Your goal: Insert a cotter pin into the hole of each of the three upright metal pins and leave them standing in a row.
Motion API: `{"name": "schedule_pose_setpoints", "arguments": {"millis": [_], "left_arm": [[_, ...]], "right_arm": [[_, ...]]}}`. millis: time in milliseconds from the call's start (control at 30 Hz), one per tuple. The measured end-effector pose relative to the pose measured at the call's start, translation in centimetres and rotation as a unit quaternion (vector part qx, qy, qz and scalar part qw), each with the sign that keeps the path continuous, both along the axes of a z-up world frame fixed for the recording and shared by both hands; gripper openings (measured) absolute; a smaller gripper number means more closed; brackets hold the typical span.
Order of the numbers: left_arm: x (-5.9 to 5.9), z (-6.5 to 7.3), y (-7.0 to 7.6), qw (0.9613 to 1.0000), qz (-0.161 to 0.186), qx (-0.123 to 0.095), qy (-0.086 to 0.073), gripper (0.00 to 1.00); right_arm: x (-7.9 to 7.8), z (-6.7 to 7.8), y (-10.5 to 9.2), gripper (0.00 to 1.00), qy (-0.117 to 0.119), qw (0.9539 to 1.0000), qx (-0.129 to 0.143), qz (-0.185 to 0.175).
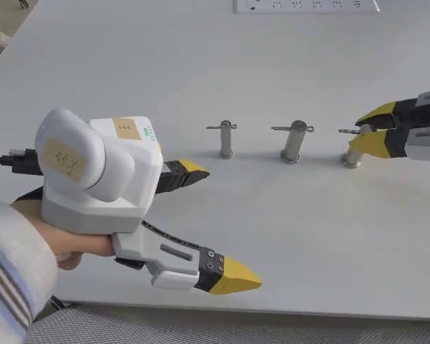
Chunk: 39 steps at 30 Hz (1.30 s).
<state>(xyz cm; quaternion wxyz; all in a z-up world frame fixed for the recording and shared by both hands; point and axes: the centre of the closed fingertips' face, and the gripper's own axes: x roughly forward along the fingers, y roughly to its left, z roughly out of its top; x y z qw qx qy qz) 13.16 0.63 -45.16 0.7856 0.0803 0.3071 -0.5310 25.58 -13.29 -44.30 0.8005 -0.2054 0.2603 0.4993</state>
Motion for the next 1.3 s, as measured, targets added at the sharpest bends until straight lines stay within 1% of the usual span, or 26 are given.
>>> {"name": "schedule_pose_setpoints", "arguments": {"millis": [67,100,233,267,333,467,567,667,733,867,967,1133,1167,1233,1300], "left_arm": [[0.2,0.2,0.1,1.0000,0.005,-0.001,-0.005,0.91],[0.3,0.3,0.2,1.0000,0.007,-0.002,-0.006,0.91],[0.8,0.8,0.6,0.9997,0.018,-0.003,-0.016,0.91],[0.9,0.9,0.7,0.9996,0.020,-0.002,-0.019,0.91],[1.2,1.1,0.9,0.9993,0.029,-0.004,-0.023,0.91],[1.6,1.4,1.5,0.9986,0.043,-0.007,-0.030,0.91],[1.9,1.6,1.8,0.9980,0.054,-0.009,-0.032,0.91],[2.0,1.6,2.1,0.9978,0.056,-0.006,-0.037,0.91],[2.1,1.7,2.3,0.9975,0.060,-0.004,-0.039,0.91],[2.1,1.7,2.5,0.9969,0.068,-0.007,-0.038,0.91],[2.2,1.7,2.7,0.9966,0.073,-0.007,-0.039,0.91],[2.2,1.8,2.9,0.9959,0.080,-0.011,-0.040,0.91],[2.2,1.9,3.0,0.9958,0.081,-0.011,-0.040,0.91],[2.3,1.9,3.2,0.9955,0.085,-0.013,-0.041,0.91],[2.4,2.0,3.4,0.9950,0.089,-0.015,-0.042,0.91]], "right_arm": [[0.1,0.5,0.0,0.24,-0.004,1.0000,0.006,-0.005],[0.1,0.7,0.0,0.27,-0.005,0.9999,0.007,-0.008],[-0.4,2.1,0.4,0.35,-0.014,0.9994,0.016,-0.028],[-0.6,2.5,0.5,0.36,-0.017,0.9991,0.022,-0.032],[-1.1,3.1,0.8,0.39,-0.016,0.9985,0.032,-0.041],[-1.9,3.8,1.0,0.47,-0.015,0.9971,0.048,-0.058],[-2.6,3.8,1.0,0.51,-0.010,0.9959,0.054,-0.072],[-3.4,3.6,0.7,0.56,-0.007,0.9950,0.051,-0.086],[-3.7,3.6,0.5,0.57,-0.004,0.9942,0.054,-0.093],[-4.6,3.0,-0.2,0.58,0.006,0.9921,0.055,-0.113],[-5.2,2.9,-0.5,0.60,0.014,0.9898,0.062,-0.127],[-6.3,2.8,-0.7,0.62,0.021,0.9872,0.069,-0.143],[-6.5,2.7,-0.8,0.63,0.026,0.9856,0.073,-0.150],[-6.8,2.6,-1.0,0.64,0.028,0.9846,0.075,-0.155],[-7.1,2.5,-1.2,0.66,0.033,0.9824,0.080,-0.165]]}}
